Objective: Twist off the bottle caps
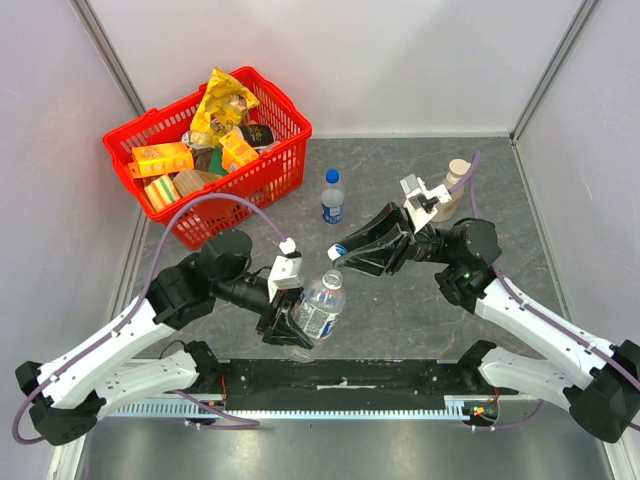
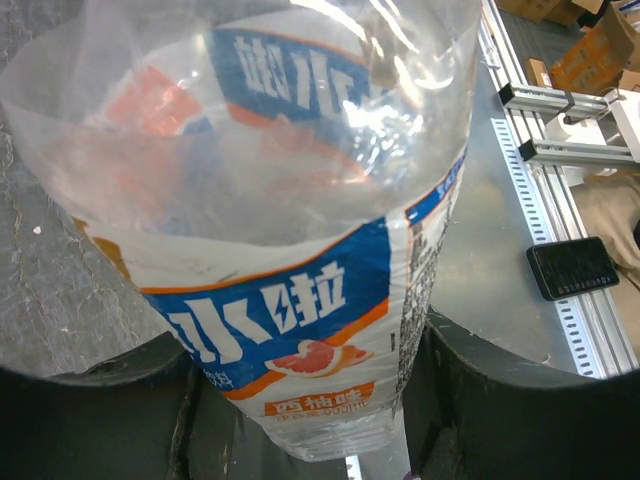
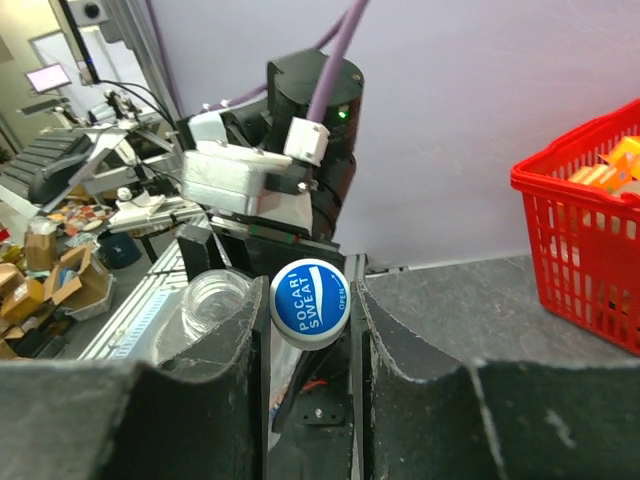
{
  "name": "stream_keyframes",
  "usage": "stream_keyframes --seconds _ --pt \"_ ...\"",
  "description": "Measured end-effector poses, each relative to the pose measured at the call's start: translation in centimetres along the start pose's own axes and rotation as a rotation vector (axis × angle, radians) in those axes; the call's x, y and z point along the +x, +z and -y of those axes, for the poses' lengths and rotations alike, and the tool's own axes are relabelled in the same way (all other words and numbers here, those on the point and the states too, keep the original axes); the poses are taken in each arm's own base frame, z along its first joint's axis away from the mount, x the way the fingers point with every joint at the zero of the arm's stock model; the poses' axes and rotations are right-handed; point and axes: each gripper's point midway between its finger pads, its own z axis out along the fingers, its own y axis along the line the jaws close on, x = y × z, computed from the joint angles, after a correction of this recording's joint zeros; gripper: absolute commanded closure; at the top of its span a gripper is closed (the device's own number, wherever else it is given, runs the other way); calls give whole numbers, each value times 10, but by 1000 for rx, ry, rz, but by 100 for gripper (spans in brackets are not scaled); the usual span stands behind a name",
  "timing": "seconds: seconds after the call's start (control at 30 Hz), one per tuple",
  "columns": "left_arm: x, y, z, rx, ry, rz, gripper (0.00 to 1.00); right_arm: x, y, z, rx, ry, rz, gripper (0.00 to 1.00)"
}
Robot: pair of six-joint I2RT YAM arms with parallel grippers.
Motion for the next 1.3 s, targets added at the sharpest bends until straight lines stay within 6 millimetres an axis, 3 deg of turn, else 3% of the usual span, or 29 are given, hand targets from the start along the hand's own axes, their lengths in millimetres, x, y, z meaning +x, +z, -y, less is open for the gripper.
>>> stream_keyframes --seconds 0.4,0.57,0.77,1.03,1.13,1.3 --pt "-18 -25 -7 -192 120 107 98 20 -12 41 228 -18 -57 100" --pt "-27 -38 -24 -343 158 165 98 46 -17 70 315 5 -126 100" --pt "-32 -53 -64 -575 144 232 98 106 -30 109 414 83 -269 100" --pt "-18 -77 -125 -910 55 279 98 163 -51 129 489 161 -388 100" --pt "-4 -85 -153 -1048 17 288 98 172 -54 129 504 161 -415 100" --pt "40 -88 -190 -1213 -33 265 98 184 -52 124 505 135 -454 100"
